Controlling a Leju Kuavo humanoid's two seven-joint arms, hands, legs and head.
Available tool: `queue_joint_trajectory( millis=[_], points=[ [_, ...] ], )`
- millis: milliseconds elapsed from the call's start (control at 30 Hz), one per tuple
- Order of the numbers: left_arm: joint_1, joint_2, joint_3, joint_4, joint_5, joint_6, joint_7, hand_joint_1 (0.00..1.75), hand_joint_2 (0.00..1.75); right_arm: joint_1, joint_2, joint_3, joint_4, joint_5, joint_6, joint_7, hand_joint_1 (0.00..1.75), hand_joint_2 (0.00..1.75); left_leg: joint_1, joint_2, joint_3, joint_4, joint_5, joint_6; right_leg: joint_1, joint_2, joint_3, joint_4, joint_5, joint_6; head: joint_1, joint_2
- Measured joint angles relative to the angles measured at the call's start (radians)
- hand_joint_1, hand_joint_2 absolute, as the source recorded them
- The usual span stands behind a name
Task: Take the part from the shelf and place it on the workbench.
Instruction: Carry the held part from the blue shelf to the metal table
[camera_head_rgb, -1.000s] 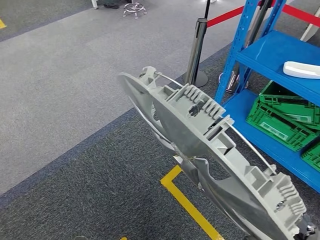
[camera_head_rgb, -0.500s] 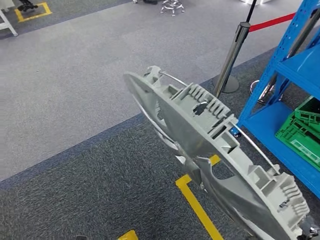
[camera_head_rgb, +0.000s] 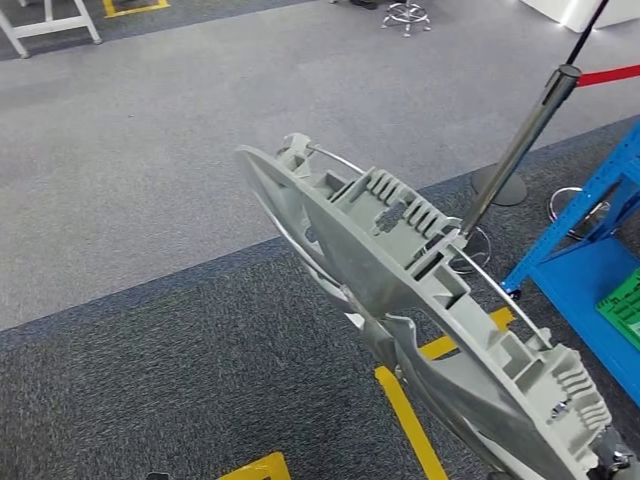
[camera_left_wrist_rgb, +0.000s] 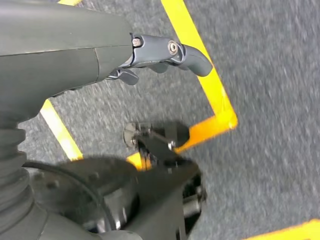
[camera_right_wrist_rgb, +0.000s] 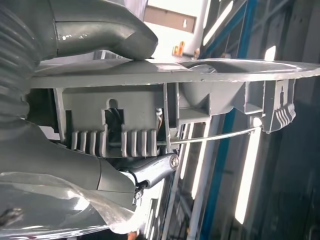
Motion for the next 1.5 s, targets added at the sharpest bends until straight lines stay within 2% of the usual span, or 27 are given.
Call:
queue_joint_trajectory(
  millis=[67, 100, 133, 167, 200, 300, 367, 467, 533, 600, 633, 700, 767, 833, 900, 967, 1000, 1067, 1133, 1167, 1200, 1233, 1267, 1333, 1400, 1467, 1500],
  points=[
    [-0.002, 0.0, 0.0, 0.0, 0.0, 0.0, 0.0, 0.0, 1.75, 0.0, 0.0, 0.0, 0.0, 0.0, 0.0, 0.0, 1.75, 1.75, -0.001, -0.019, 0.001, -0.003, 0.003, 0.011, -0.001, 0.048, -0.05, 0.107, -0.059, 0.001, 0.006, 0.0],
    [-0.003, 0.0, 0.0, 0.0, 0.0, 0.0, 0.0, 0.0, 1.75, 0.001, 0.0, 0.0, 0.0, 0.0, 0.0, 0.0, 1.75, 1.75, -0.003, -0.03, 0.001, -0.003, 0.003, 0.014, 0.0, 0.06, -0.087, 0.179, -0.088, -0.001, 0.007, 0.0],
    [-0.003, -0.001, 0.0, 0.0, 0.0, 0.0, 0.0, 0.0, 1.75, 0.001, 0.0, 0.0, 0.0, 0.0, 0.0, 0.0, 1.75, 1.75, -0.005, -0.041, 0.001, -0.002, 0.003, 0.016, 0.001, 0.065, -0.118, 0.235, -0.104, -0.003, 0.008, 0.0],
    [-0.002, -0.001, 0.0, 0.0, 0.0, 0.0, 0.0, 0.0, 1.75, 0.001, 0.0, 0.0, 0.0, 0.0, 0.0, 0.0, 1.75, 1.75, -0.008, -0.053, 0.001, -0.002, 0.003, 0.017, 0.002, 0.068, -0.136, 0.262, -0.101, -0.005, 0.008, 0.0],
    [-0.002, -0.001, 0.0, 0.0, 0.0, 0.0, 0.0, 0.0, 1.75, 0.001, 0.0, 0.001, 0.0, 0.0, 0.0, 0.0, 1.75, 1.75, -0.01, -0.065, 0.003, -0.002, 0.003, 0.017, 0.003, 0.07, -0.137, 0.249, -0.079, -0.009, 0.008, 0.0],
    [-0.002, -0.002, 0.0, 0.0, 0.0, 0.0, 0.0, 0.0, 1.75, 0.002, 0.0, 0.001, 0.0, 0.0, 0.0, 0.0, 1.75, 1.75, -0.012, -0.101, 0.005, 0.002, 0.001, 0.015, 0.005, 0.11, -0.058, 0.057, 0.025, -0.024, 0.008, 0.0],
    [-0.003, -0.003, 0.0, 0.0, 0.0, 0.0, 0.0, 0.0, 1.75, 0.002, 0.0, 0.0, 0.0, 0.0, 0.0, 0.0, 1.75, 1.75, -0.011, -0.12, -0.001, 0.004, 0.002, 0.008, 0.007, 0.134, -0.022, -0.014, 0.043, -0.029, 0.007, 0.0],
    [0.001, -0.003, 0.0, 0.0, 0.0, 0.0, 0.0, 0.0, 1.75, 0.001, 0.0, 0.0, 0.0, 0.0, 0.0, 0.0, 1.75, 1.75, -0.005, -0.139, -0.008, 0.003, 0.006, -0.008, 0.009, 0.114, -0.013, -0.026, 0.045, -0.037, 0.007, 0.0],
    [0.002, -0.002, 0.0, 0.0, 0.0, 0.0, 0.0, 0.0, 1.75, 0.0, 0.0, 0.0, 0.0, 0.0, 0.0, 0.0, 1.75, 1.75, -0.006, -0.11, -0.025, 0.04, -0.018, -0.02, 0.005, 0.09, -0.005, -0.038, 0.051, -0.045, 0.003, 0.0],
    [0.0, -0.001, 0.0, 0.0, 0.0, 0.0, 0.0, 0.0, 1.75, 0.001, 0.0, 0.0, 0.0, 0.0, 0.0, 0.0, 1.75, 1.75, -0.004, -0.064, -0.075, 0.148, -0.077, -0.031, 0.004, 0.064, 0.002, -0.043, 0.05, -0.049, -0.001, 0.0],
    [-0.001, -0.001, 0.0, 0.0, 0.0, 0.0, 0.0, 0.0, 1.75, 0.001, 0.0, 0.0, 0.0, -0.001, 0.0, 0.0, 1.75, 1.75, 0.0, -0.052, -0.105, 0.213, -0.105, -0.036, 0.005, 0.051, 0.003, -0.043, 0.048, -0.051, -0.002, 0.0],
    [0.001, -0.001, 0.0, 0.0, 0.0, 0.0, 0.0, 0.0, 1.75, 0.001, 0.0, -0.001, 0.0, -0.001, 0.0, 0.0, 1.75, 1.75, 0.008, -0.042, -0.133, 0.271, -0.114, -0.044, 0.005, 0.027, 0.006, -0.043, 0.044, -0.049, -0.002, 0.0],
    [0.002, -0.001, 0.0, 0.0, 0.0, 0.0, 0.0, 0.0, 1.75, 0.001, 0.0, -0.001, 0.0, 0.0, 0.0, 0.0, 1.75, 1.75, 0.015, -0.026, -0.089, 0.185, -0.055, -0.047, 0.005, 0.006, 0.014, -0.043, 0.038, -0.044, -0.002, 0.0],
    [0.0, -0.001, 0.0, 0.0, 0.0, 0.0, 0.0, 0.0, 1.75, 0.001, 0.0, 0.0, 0.0, 0.0, 0.0, 0.0, 1.75, 1.75, 0.012, 0.013, -0.023, 0.059, -0.008, -0.043, 0.007, -0.013, 0.021, -0.041, 0.028, -0.033, -0.002, 0.0],
    [-0.003, -0.002, 0.0, 0.0, 0.0, 0.0, 0.0, 0.0, 1.75, 0.001, 0.0, 0.0, -0.001, 0.0, 0.0, 0.0, 1.75, 1.75, 0.005, 0.033, 0.0, 0.009, -0.004, -0.031, 0.012, -0.03, 0.024, -0.04, 0.02, -0.021, -0.001, 0.0],
    [-0.001, -0.002, 0.0, 0.0, 0.0, 0.0, 0.0, 0.0, 1.75, 0.0, 0.0, 0.0, -0.001, 0.0, 0.0, 0.0, 1.75, 1.75, 0.002, 0.015, -0.002, 0.005, -0.004, -0.015, 0.01, -0.045, 0.032, -0.042, 0.014, -0.01, -0.001, 0.0],
    [0.001, -0.001, 0.0, 0.0, 0.0, 0.0, 0.0, 0.0, 1.75, -0.001, 0.0, 0.0, -0.001, 0.0, 0.0, 0.0, 1.75, 1.75, 0.002, 0.005, -0.001, 0.003, -0.003, -0.01, 0.007, -0.036, 0.031, -0.037, 0.006, -0.004, 0.0, 0.0],
    [0.001, 0.001, 0.0, 0.0, 0.0, 0.0, 0.0, 0.0, 1.75, -0.001, 0.0, 0.0, -0.001, 0.0, 0.0, 0.0, 1.75, 1.75, 0.003, -0.015, 0.001, -0.002, 0.0, 0.005, 0.003, 0.013, -0.002, 0.032, -0.036, 0.002, 0.005, 0.0],
    [-0.001, 0.0, 0.0, 0.0, 0.0, 0.0, 0.0, 0.0, 1.75, -0.001, 0.0, 0.001, -0.001, 0.0, 0.0, 0.0, 1.75, 1.75, 0.0, -0.035, 0.001, -0.002, 0.0, 0.013, 0.003, 0.057, -0.076, 0.174, -0.093, 0.0, 0.011, 0.0],
    [-0.002, 0.0, 0.0, 0.0, 0.0, 0.0, 0.0, 0.0, 1.75, 0.0, 0.0, 0.001, -0.001, 0.0, 0.0, 0.0, 1.75, 1.75, -0.002, -0.047, 0.002, -0.002, -0.001, 0.015, 0.003, 0.064, -0.113, 0.233, -0.106, -0.002, 0.012, 0.0],
    [-0.002, 0.0, 0.0, 0.0, 0.0, 0.0, 0.0, 0.0, 1.75, 0.0, 0.0, 0.001, -0.001, 0.0, 0.0, 0.0, 1.75, 1.75, -0.004, -0.06, 0.004, -0.001, -0.002, 0.016, 0.004, 0.067, -0.136, 0.259, -0.099, -0.004, 0.012, 0.0],
    [-0.001, 0.0, 0.0, 0.0, 0.0, 0.0, 0.0, 0.0, 1.75, 0.0, 0.0, 0.001, -0.001, 0.0, 0.0, 0.0, 1.75, 1.75, -0.006, -0.073, 0.007, -0.001, -0.003, 0.017, 0.005, 0.07, -0.14, 0.245, -0.073, -0.008, 0.012, 0.0],
    [-0.001, -0.001, 0.0, 0.0, 0.0, 0.0, 0.0, 0.0, 1.75, 0.0, 0.0, 0.001, -0.001, 0.0, 0.0, 0.0, 1.75, 1.75, -0.007, -0.086, 0.01, -0.001, -0.004, 0.018, 0.006, 0.077, -0.126, 0.193, -0.03, -0.012, 0.013, 0.0],
    [-0.002, -0.002, 0.0, 0.0, 0.0, 0.0, 0.0, 0.0, 1.75, 0.001, 0.0, 0.001, -0.001, 0.0, 0.0, 0.0, 1.75, 1.75, -0.008, -0.111, 0.013, 0.002, -0.008, 0.015, 0.005, 0.122, -0.076, 0.059, 0.042, -0.022, 0.012, 0.0],
    [-0.004, -0.002, 0.0, 0.0, 0.0, 0.0, 0.0, 0.0, 1.75, 0.001, 0.0, 0.001, -0.002, 0.0, 0.0, 0.0, 1.75, 1.75, -0.005, -0.133, 0.005, 0.004, -0.008, 0.006, 0.005, 0.158, -0.045, -0.009, 0.06, -0.026, 0.012, 0.0],
    [-0.002, -0.002, 0.0, 0.0, 0.0, 0.0, 0.0, 0.0, 1.75, 0.002, -0.001, 0.0, -0.002, 0.0, 0.0, 0.0, 1.75, 1.75, -0.002, -0.153, -0.001, 0.002, -0.005, -0.006, 0.006, 0.146, -0.035, -0.02, 0.058, -0.029, 0.012, 0.0],
    [0.0, -0.002, 0.0, 0.0, 0.0, 0.0, 0.0, 0.0, 1.75, 0.001, -0.001, 0.0, -0.002, 0.0, 0.0, 0.0, 1.75, 1.75, -0.002, -0.146, -0.004, 0.007, -0.009, -0.011, 0.005, 0.134, -0.031, -0.026, 0.06, -0.033, 0.012, 0.0]
  ],
)
